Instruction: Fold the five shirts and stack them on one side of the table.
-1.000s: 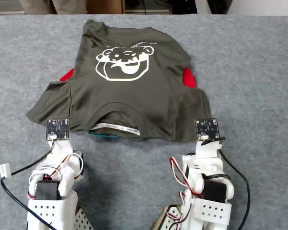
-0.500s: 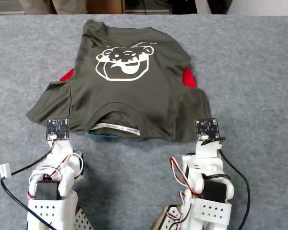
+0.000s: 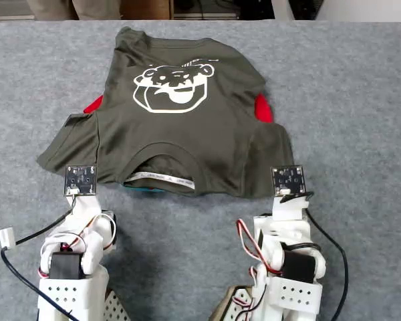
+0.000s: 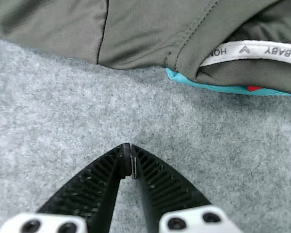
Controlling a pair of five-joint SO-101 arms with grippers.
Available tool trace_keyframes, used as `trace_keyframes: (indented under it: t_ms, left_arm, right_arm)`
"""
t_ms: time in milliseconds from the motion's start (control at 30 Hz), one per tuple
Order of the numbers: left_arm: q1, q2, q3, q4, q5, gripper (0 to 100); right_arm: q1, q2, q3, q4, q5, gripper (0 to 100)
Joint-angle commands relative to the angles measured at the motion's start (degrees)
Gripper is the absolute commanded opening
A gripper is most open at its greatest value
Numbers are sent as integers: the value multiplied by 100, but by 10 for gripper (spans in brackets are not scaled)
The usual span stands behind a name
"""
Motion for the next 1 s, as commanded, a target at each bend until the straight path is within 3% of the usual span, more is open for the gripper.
trace_keyframes:
  t_ms: [0, 167, 400, 600, 733, 900, 967]
  left_arm:
    - [-9, -4, 62, 9, 44, 22]
    - [114, 4, 62, 9, 53, 22]
    - [835, 22, 62, 44, 44, 21]
    - [853, -22, 70, 343, 18, 21]
    - [492, -31, -35, 290, -141, 21]
    - [-782, -31, -448, 229, -2066, 20]
    - [-1477, -22, -703, 123, -2101, 20]
  right_arm:
    - [-75, -356, -4, 18, 44, 5]
    - [-75, -356, -4, 18, 44, 5]
    - [-75, -356, -4, 18, 44, 5]
    - [-75, -356, -4, 18, 44, 5]
    - [-75, -356, -4, 18, 44, 5]
    - [-268, -356, -4, 18, 9, 5]
    - [-356, -356, -4, 18, 9, 5]
